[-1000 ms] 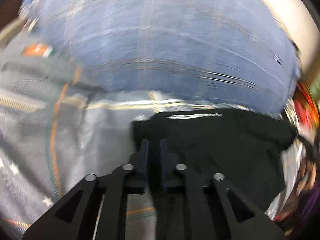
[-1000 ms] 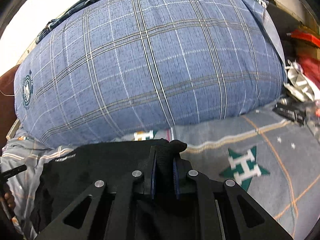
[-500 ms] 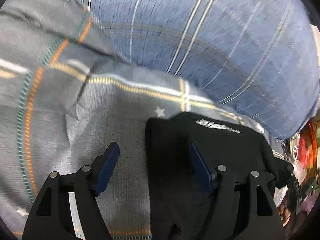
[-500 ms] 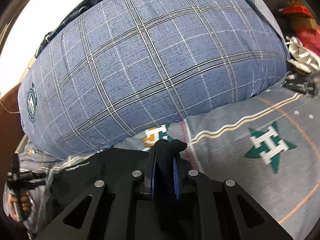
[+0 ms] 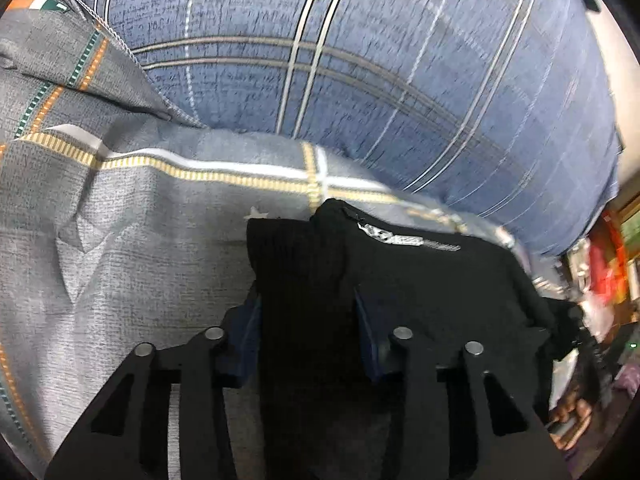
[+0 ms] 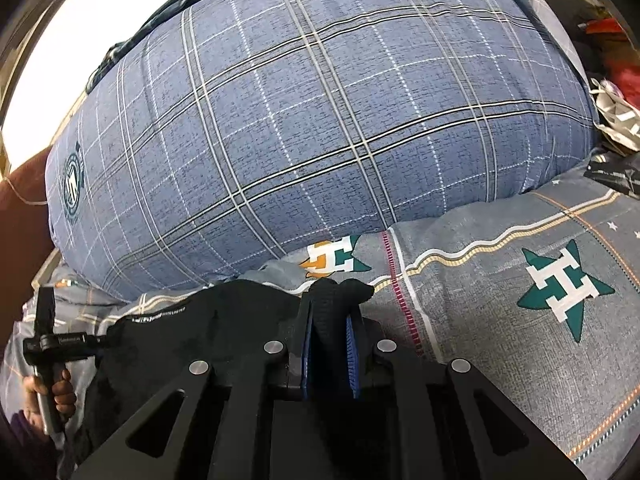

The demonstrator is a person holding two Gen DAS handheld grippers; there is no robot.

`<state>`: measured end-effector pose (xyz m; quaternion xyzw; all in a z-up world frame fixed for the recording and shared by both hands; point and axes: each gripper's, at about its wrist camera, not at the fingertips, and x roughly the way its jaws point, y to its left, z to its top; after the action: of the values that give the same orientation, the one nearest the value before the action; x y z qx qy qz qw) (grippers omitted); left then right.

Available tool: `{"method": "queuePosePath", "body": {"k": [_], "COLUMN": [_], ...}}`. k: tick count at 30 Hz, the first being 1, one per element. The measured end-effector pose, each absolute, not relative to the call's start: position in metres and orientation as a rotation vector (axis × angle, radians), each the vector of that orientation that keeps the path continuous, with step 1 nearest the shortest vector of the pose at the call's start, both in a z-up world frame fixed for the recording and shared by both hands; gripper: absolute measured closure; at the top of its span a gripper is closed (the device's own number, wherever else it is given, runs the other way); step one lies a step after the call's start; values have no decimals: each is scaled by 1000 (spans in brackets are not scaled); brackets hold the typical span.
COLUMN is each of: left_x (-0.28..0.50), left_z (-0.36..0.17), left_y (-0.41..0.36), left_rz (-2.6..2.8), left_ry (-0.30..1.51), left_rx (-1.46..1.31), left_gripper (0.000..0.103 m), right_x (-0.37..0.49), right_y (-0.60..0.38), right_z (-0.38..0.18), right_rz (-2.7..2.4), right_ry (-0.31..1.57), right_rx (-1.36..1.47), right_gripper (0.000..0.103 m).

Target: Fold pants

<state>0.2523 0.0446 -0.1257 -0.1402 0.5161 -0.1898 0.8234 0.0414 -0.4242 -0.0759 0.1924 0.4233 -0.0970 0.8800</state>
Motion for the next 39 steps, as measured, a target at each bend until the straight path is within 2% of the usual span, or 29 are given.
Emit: {"method": "queuePosePath", "body": {"k": [6, 14, 20, 24, 26, 28, 29, 35, 39], "left_x": [229, 153, 71, 31, 17, 10, 6, -25, -39], "left_z": [-96, -51, -55, -71, -75, -78, -78, -68, -49], "left_y": [45, 64, 81, 86, 84, 82, 82, 105, 124], "left_rz": [-483, -542, -509, -504, -472, -434, -423, -324, -293], "left_ry": [998, 815, 769, 849, 872, 891, 902, 901, 868], "left_rx": [-277, -239, -104, -11, 57, 117, 137, 210, 167], "left_gripper": [76, 77, 77, 76, 73, 69, 65, 64, 64], "right_x": [36, 11, -34, -69, -86, -105, -113, -137, -131], "right_y": [-435, -458, -456, -452, -453, -457, -461, -479, -483], "right_z": [-68, -41, -29, -36, -41, -41, -39, -20, -22], "right_rz": [-232, -256, -200, -142, -115, -118, -120, -111, -69], "right_ry": [844, 824, 880, 1004, 1081, 1129, 1133, 1080, 1052], "right_rx": [446, 485, 434, 389, 380, 367, 373, 510, 691], "right_gripper": [89, 89, 89, 79, 70, 52, 49, 45, 37]}}
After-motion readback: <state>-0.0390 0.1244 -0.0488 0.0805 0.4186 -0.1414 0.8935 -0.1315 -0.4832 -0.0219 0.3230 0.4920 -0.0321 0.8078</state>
